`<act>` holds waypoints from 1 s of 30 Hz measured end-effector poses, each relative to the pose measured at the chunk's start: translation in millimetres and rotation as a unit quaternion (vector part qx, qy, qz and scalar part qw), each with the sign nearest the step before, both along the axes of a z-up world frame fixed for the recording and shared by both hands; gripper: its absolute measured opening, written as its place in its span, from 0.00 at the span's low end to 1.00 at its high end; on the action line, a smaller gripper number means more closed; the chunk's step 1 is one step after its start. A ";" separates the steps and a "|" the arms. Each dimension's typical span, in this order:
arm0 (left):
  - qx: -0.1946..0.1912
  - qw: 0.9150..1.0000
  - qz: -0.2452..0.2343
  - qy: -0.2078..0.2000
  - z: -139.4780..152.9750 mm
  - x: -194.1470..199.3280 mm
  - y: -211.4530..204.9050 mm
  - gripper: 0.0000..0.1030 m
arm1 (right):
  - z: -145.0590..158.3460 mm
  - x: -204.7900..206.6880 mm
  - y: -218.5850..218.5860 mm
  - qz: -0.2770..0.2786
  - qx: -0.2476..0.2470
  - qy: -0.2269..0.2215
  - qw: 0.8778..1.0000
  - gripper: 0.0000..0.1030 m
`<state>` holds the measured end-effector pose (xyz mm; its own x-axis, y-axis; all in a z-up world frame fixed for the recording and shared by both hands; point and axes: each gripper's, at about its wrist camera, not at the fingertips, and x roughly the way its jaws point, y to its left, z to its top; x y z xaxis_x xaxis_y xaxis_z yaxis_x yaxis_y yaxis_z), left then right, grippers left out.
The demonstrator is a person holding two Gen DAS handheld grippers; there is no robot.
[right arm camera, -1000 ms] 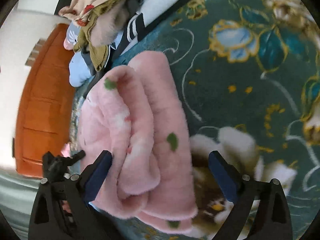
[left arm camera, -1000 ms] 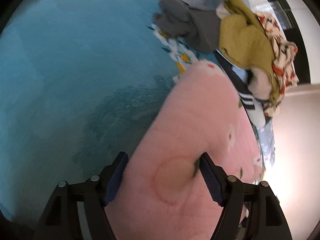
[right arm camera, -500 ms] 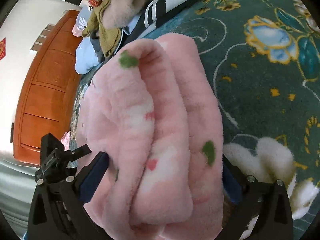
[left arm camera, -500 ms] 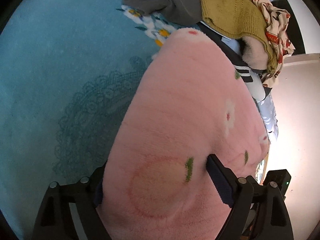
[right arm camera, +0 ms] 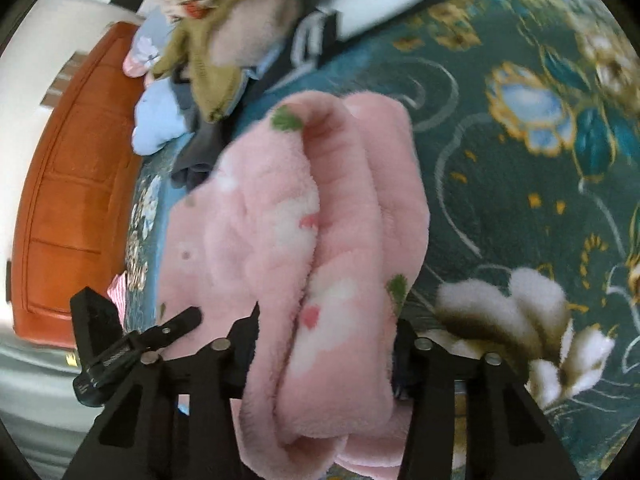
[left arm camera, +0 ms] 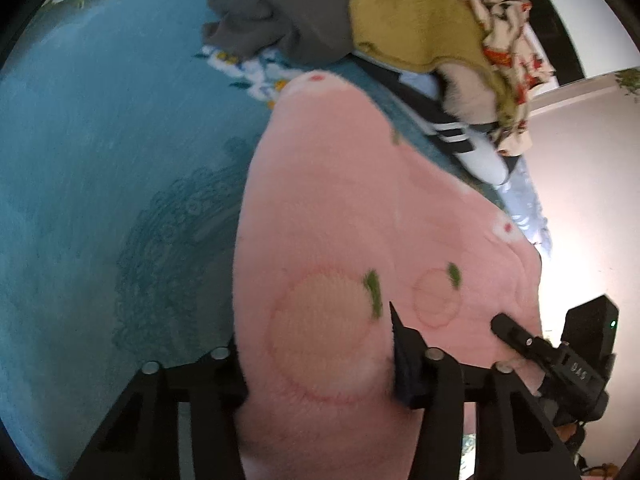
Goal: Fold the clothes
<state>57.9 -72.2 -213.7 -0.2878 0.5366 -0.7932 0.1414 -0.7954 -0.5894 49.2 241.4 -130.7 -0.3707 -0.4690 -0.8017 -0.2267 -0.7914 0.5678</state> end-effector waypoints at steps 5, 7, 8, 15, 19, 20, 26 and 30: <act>0.053 0.996 0.037 0.065 24.4 1.7 -19.0 0.48 | 51.5 -14.9 -23.7 0.039 0.031 0.036 0.998 0.44; 0.069 0.991 0.063 0.094 39.0 8.2 -36.8 0.48 | 74.0 -23.8 -39.0 0.061 0.046 0.055 0.996 0.44; 0.082 0.988 0.078 0.107 45.2 11.4 -47.3 0.49 | 85.1 -28.4 -47.7 0.072 0.054 0.065 0.994 0.44; 0.087 0.967 0.172 0.165 69.7 23.1 -160.4 0.49 | 119.1 -79.1 -142.3 0.166 0.059 0.106 0.979 0.44; 0.047 0.957 0.234 0.165 63.3 34.7 -238.0 0.49 | 100.8 -115.2 -234.5 0.232 0.046 0.099 0.967 0.44; 0.030 0.955 0.247 0.163 60.8 38.0 -256.3 0.49 | 94.3 -123.9 -259.7 0.250 0.045 0.096 0.962 0.44; -0.025 0.926 0.341 0.161 47.0 75.8 -364.7 0.48 | 52.2 -166.2 -419.0 0.377 0.038 0.082 0.922 0.44; -0.029 0.896 0.407 0.177 34.6 87.5 -419.8 0.48 | 45.3 -193.9 -515.8 0.465 0.050 0.105 0.878 0.44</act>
<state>145.4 -492.0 -179.2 -0.8034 -0.0051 -0.5955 0.5016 -0.5446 -0.6721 -144.7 -274.4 -85.5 -0.0097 -0.5787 -0.8155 0.6443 -0.6273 0.4375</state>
